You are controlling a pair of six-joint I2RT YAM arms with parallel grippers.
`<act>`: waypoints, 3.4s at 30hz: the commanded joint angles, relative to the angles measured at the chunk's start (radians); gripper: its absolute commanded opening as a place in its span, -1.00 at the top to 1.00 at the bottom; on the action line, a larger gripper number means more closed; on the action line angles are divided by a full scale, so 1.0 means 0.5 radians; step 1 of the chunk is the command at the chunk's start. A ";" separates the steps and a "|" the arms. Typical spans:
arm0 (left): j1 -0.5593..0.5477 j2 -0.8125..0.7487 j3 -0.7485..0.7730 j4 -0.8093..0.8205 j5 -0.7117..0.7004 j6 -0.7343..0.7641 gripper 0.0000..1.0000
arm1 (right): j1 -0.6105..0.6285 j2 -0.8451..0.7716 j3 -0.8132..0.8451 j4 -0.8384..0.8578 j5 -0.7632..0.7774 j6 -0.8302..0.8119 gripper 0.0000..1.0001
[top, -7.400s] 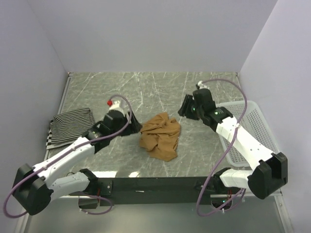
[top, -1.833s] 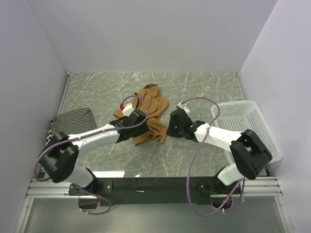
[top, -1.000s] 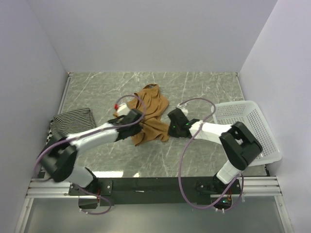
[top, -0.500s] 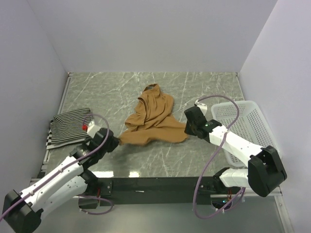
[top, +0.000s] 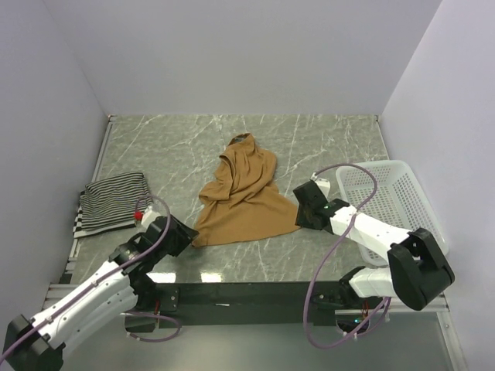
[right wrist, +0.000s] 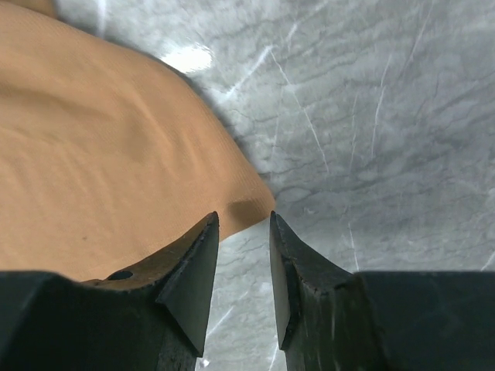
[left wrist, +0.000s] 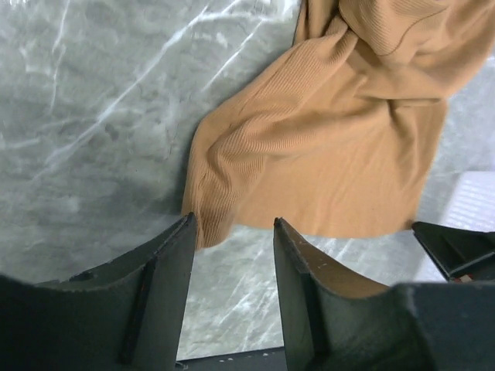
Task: Fold and stack the tank tops
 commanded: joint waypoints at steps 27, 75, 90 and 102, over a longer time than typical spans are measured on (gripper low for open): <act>-0.002 0.546 0.165 0.029 -0.049 0.319 0.02 | -0.078 0.357 0.172 0.057 -0.030 0.063 0.20; 0.013 0.328 2.142 -0.208 -0.178 1.175 0.99 | -0.158 -1.018 1.742 -0.566 -0.033 -0.271 1.00; 0.084 0.772 2.291 0.482 -0.145 1.230 0.99 | -0.164 -0.390 2.222 -0.272 -0.235 -0.525 1.00; 1.013 1.785 3.124 1.048 1.049 0.890 0.99 | -0.526 0.733 3.521 -0.289 -0.673 -0.495 1.00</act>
